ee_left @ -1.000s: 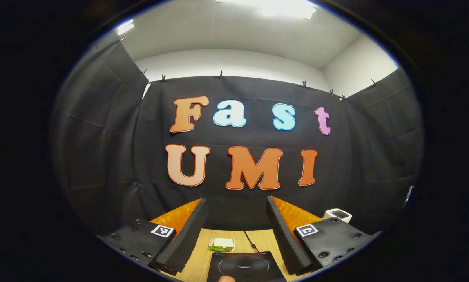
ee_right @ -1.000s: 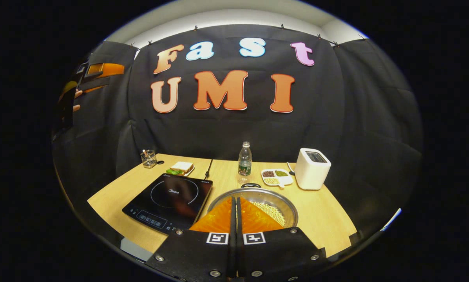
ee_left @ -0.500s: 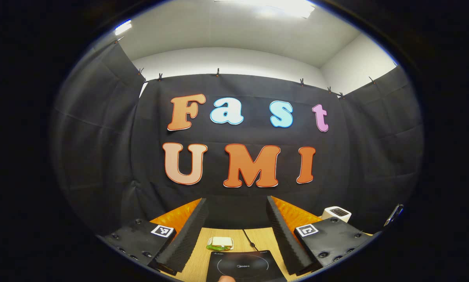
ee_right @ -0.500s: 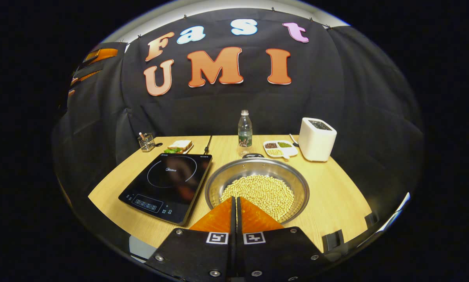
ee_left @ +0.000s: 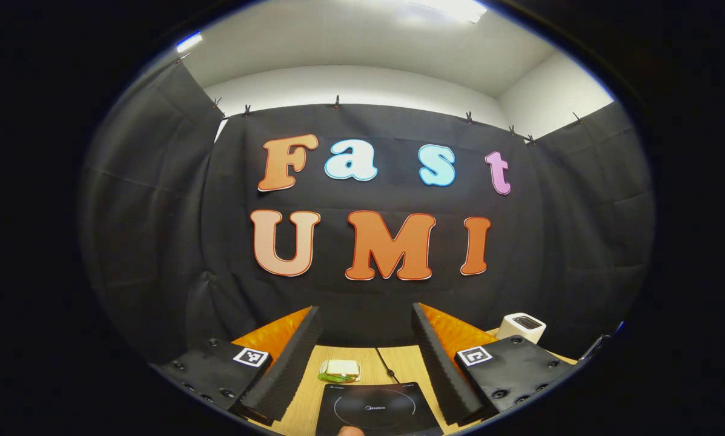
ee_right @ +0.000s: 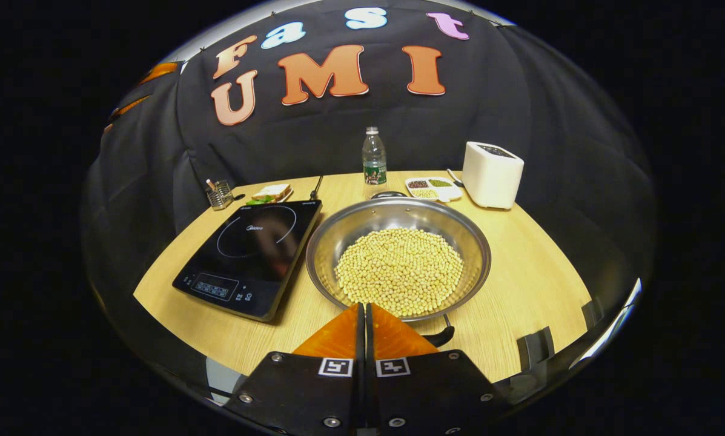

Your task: First push the handle of the pot to place it horizontally, then grasp the pot with both hands and set it on the induction cooktop.

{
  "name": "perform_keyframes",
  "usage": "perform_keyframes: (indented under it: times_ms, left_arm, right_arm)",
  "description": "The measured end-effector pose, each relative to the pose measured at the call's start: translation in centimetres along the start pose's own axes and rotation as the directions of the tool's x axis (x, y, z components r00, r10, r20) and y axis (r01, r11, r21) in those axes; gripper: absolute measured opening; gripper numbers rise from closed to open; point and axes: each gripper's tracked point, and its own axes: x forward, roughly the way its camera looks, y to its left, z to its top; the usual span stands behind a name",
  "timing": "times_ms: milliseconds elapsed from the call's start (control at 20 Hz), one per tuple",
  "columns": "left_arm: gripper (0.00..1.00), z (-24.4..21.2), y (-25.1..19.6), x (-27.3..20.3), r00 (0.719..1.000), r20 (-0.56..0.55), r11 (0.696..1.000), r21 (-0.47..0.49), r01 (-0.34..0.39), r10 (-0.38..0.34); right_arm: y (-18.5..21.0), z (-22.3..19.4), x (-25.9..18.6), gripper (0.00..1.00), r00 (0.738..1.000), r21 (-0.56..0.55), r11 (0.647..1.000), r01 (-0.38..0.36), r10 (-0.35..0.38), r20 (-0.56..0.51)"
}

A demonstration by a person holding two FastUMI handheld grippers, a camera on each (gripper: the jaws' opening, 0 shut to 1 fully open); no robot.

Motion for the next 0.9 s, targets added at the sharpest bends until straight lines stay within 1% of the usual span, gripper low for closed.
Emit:
perform_keyframes:
  times_ms: [200,300,450,600,750,900]
  left_arm:
    - [0.98,0.3,-0.2,0.1,1.0,0.01,1.0,0.001,-0.005,0.005]
    - [0.97,0.2,-0.5,0.0,1.0,0.009,1.0,0.0,-0.003,0.003]
    - [0.98,0.5,-0.7,-0.2,1.0,0.011,1.0,0.006,-0.001,0.001]
    - [0.97,0.8,-1.0,-0.4,1.0,0.017,1.0,0.011,0.003,-0.003]
    - [0.98,1.0,-1.3,-0.8,1.0,0.023,1.0,0.017,0.003,-0.004]
    - [0.98,1.6,-1.5,-1.1,0.999,0.035,1.0,0.029,0.006,-0.007]
  right_arm:
    - [-0.2,-1.8,0.4,0.0,0.999,0.001,1.0,-0.008,0.008,-0.047]
    - [0.0,-2.8,0.7,0.0,0.997,0.016,1.0,-0.024,0.025,-0.071]
    - [-0.4,-3.5,1.2,0.0,0.995,0.023,0.999,-0.024,0.026,-0.096]
    - [-0.3,-3.9,1.5,0.0,0.992,0.045,0.998,-0.043,0.048,-0.116]
    - [-1.0,-3.8,1.4,0.0,0.993,0.038,0.999,-0.029,0.033,-0.117]
    - [-2.4,-3.9,1.5,0.0,0.993,0.044,0.999,-0.005,0.011,-0.12]
